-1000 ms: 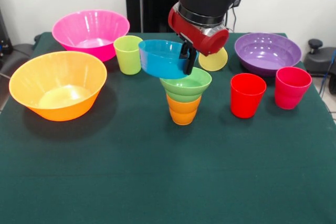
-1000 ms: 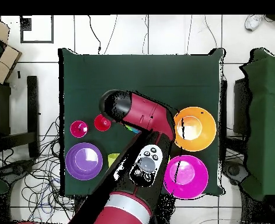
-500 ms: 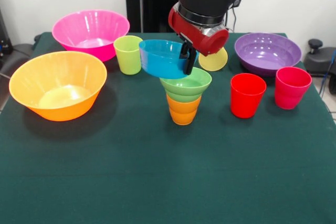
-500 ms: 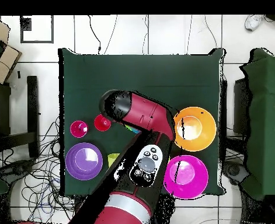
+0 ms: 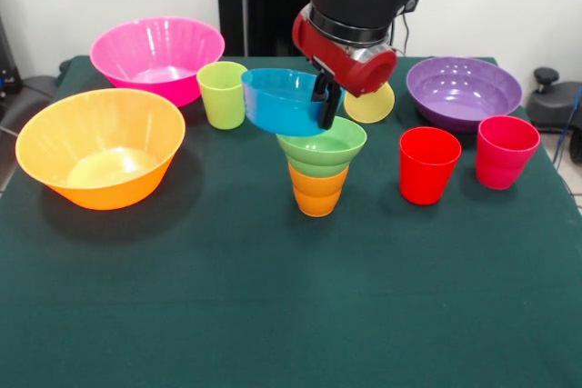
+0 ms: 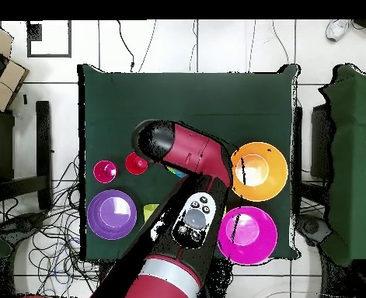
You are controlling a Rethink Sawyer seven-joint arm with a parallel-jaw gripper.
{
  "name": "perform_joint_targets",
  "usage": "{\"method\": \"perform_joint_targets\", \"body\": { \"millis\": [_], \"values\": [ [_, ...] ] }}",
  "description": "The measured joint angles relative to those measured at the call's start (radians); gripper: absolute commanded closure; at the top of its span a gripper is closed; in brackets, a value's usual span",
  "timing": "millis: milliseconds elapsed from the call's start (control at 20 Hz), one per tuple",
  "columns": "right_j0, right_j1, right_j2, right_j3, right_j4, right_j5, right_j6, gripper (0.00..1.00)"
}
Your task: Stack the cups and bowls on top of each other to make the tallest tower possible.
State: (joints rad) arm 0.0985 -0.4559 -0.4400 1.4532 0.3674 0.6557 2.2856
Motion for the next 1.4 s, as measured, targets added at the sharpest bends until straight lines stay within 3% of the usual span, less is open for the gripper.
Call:
{"method": "perform_joint_targets", "body": {
  "millis": [1400],
  "values": [
    [0.022,0.000,-0.005,0.000,0.000,0.000,0.064,1.00]
  ]
}}
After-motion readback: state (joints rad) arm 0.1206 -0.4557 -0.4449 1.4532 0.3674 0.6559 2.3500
